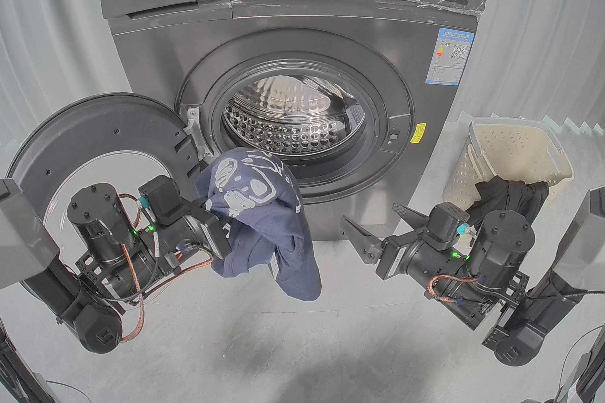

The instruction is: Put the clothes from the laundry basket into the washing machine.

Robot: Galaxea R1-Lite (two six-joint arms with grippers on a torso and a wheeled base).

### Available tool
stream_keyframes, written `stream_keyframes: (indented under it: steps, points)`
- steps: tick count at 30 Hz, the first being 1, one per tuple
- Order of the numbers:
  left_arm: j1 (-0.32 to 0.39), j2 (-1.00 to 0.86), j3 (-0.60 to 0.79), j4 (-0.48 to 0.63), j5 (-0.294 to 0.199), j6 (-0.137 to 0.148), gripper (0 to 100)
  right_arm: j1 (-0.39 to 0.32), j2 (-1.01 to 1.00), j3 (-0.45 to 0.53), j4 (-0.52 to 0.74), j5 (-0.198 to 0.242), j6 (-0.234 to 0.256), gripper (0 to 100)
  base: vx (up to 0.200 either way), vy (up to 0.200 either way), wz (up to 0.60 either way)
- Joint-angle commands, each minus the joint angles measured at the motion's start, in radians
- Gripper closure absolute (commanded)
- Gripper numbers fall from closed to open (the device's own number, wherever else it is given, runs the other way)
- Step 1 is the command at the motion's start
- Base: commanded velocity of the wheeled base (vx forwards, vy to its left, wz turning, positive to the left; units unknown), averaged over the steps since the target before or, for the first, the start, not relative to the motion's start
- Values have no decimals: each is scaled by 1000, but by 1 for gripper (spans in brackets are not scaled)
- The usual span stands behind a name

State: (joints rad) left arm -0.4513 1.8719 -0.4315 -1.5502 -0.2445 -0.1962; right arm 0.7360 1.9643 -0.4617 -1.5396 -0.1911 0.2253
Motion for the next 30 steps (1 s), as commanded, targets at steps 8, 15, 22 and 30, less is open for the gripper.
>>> stream_keyframes:
  steps: [8,15,22,30]
  points:
    - [-20,-14,22,-1,5,0,100,-17,27,43,-1,-2,8,0,0,0,0]
    - [-21,-14,11,-1,8,0,100,-20,35,43,-1,-4,8,0,0,0,0]
    - [-33,-23,22,-1,11,-8,100,-20,36,43,-1,-4,9,0,0,0,0]
    - [-35,-10,28,-1,11,-3,100,-18,36,41,-1,-4,8,0,125,0,0]
